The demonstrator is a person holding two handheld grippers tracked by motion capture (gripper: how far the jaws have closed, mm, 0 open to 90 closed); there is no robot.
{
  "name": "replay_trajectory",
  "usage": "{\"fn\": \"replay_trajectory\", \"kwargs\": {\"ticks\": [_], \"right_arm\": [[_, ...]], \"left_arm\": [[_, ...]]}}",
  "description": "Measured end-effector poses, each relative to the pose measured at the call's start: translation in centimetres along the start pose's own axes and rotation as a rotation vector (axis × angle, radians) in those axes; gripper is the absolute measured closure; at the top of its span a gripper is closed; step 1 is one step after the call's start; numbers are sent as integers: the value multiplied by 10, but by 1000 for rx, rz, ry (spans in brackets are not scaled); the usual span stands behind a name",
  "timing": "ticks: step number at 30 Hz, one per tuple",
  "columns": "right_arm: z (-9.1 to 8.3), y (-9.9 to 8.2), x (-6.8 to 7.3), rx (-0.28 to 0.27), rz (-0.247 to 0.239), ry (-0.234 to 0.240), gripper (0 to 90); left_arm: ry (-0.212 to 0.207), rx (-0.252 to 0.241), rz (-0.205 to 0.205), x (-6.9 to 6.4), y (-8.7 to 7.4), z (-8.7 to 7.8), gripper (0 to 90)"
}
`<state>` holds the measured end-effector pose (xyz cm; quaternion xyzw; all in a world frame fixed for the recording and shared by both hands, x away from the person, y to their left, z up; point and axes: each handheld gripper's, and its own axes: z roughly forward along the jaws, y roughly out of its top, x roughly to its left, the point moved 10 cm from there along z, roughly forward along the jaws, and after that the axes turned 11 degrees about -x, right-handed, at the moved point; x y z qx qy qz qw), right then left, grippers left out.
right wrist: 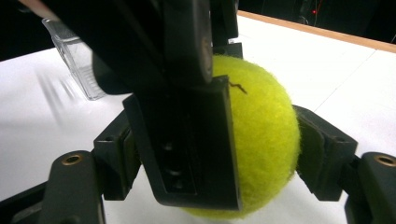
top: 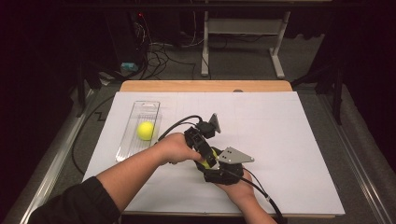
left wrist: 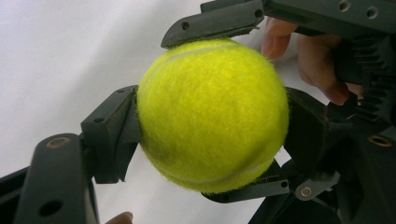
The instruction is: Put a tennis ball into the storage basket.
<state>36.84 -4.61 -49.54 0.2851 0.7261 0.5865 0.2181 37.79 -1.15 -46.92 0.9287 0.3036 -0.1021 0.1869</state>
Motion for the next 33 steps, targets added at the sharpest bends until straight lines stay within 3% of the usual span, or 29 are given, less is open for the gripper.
{"fn": "replay_trajectory", "kwargs": {"ticks": [14,33], "right_arm": [[1,-1,-1,-1,-8,-4,236],[3,-4,-3,12,7,-17,54]], "left_arm": [[-1,1,1,0,0,-1,268],[10,-7,-4,3,-1,-2,268]]}}
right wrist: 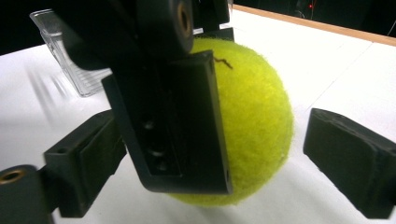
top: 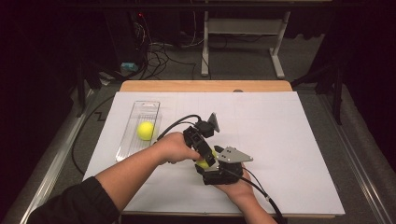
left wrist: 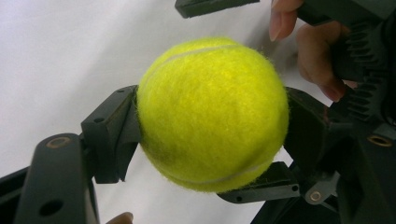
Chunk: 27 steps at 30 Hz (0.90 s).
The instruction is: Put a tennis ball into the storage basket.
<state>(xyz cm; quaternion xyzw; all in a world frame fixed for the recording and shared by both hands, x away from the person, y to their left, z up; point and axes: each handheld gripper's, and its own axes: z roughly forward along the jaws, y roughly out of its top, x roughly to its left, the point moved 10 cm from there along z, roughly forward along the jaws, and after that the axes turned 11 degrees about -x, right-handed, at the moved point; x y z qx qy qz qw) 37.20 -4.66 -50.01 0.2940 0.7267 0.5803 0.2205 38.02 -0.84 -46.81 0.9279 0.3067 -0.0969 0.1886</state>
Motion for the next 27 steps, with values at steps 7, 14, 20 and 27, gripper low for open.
{"fn": "replay_trajectory", "kwargs": {"ticks": [7,14,20,27], "right_arm": [[0,-1,-1,1,-10,-3,0],[-1,-1,-3,-5,-19,-16,0],[-3,-1,-4,-7,-24,-16,0],[-4,-2,-4,-7,-17,-10,0]], "left_arm": [[10,2,-7,2,-1,-1,268],[24,2,-12,5,-1,-2,268],[40,-7,-22,9,-2,-4,268],[57,-15,-31,13,-3,-6,268]]}}
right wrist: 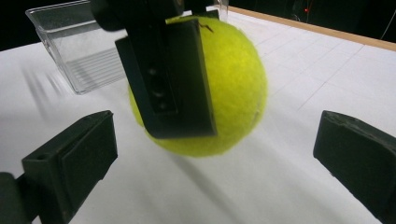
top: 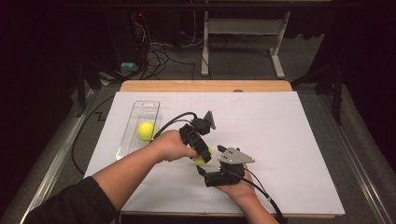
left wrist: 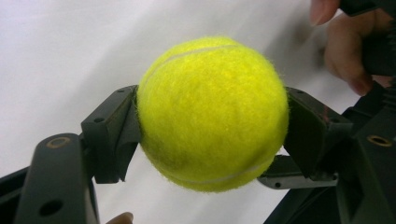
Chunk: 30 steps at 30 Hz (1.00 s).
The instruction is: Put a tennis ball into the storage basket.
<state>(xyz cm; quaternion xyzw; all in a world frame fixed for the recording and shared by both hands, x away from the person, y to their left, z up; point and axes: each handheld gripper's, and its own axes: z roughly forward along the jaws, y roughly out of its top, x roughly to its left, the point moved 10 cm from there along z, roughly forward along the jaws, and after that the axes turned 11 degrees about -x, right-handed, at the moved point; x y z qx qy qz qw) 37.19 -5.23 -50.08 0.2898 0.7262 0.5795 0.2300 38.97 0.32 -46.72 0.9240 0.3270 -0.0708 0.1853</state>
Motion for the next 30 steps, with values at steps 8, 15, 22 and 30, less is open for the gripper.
{"fn": "replay_trajectory", "kwargs": {"ticks": [8,15,22,30], "right_arm": [[-4,-3,-5,7,-6,-11,0],[-11,-6,-15,9,-9,-42,0],[-19,-8,-28,7,-15,-71,0],[-30,-9,-43,-2,-9,-103,0]], "left_arm": [[30,3,-12,10,-4,-4,268],[53,1,-30,19,-7,-7,268],[71,6,-41,28,-12,-9,268],[85,12,-57,38,-18,-15,268]]}}
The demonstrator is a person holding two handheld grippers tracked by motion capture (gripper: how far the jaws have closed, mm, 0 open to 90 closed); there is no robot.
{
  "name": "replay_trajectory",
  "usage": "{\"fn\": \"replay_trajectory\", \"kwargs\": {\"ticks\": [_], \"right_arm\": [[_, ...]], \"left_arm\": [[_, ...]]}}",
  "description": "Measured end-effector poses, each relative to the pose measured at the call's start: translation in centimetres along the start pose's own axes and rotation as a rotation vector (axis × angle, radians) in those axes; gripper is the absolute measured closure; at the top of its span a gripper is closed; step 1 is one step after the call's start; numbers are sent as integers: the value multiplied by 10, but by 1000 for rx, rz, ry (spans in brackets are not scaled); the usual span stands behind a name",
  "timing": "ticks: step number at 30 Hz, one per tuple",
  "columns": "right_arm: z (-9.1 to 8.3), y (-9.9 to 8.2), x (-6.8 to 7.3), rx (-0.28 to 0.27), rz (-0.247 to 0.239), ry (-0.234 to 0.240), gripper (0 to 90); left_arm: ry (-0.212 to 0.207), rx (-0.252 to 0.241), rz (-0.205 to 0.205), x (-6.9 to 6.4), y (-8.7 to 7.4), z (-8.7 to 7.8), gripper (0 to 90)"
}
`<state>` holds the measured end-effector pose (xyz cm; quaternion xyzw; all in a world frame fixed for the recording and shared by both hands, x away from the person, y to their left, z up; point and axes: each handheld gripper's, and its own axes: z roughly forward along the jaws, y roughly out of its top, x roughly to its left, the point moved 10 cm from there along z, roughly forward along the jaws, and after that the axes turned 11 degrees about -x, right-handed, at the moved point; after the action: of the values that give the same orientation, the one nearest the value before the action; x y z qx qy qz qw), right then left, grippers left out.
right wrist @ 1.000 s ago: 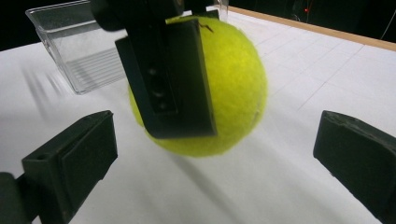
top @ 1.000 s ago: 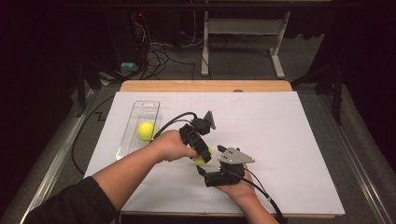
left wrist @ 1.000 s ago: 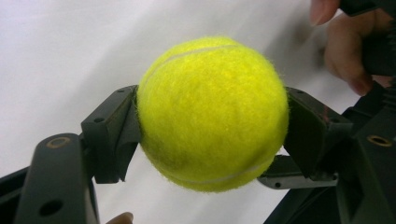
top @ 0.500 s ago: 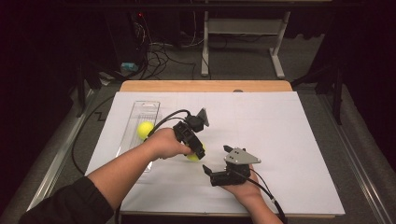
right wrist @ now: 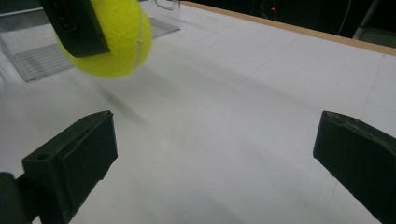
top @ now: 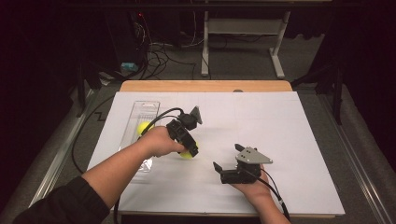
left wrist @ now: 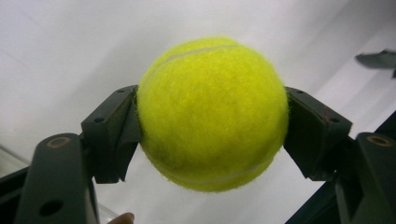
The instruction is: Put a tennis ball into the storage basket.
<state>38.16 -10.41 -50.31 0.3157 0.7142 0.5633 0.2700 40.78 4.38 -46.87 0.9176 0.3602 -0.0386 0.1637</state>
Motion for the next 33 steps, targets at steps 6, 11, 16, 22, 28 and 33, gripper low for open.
{"fn": "replay_trajectory", "kwargs": {"ticks": [6,11,16,22,28,33], "right_arm": [[-8,-1,-12,-2,-9,-32,0],[-19,-2,-26,-11,3,-69,0],[-31,-3,-41,-21,11,-104,0],[-46,-7,-57,-24,18,-143,0],[-57,-12,-68,-26,32,-173,0],[-65,-13,-76,-30,44,-195,0]], "left_arm": [[2,12,-16,8,-7,-2,268],[11,18,-29,15,-13,-4,268],[19,20,-46,19,-18,-6,268],[34,17,-57,25,-21,-11,268],[42,14,-67,29,-23,-14,268],[43,22,-70,29,-25,-18,268]]}}
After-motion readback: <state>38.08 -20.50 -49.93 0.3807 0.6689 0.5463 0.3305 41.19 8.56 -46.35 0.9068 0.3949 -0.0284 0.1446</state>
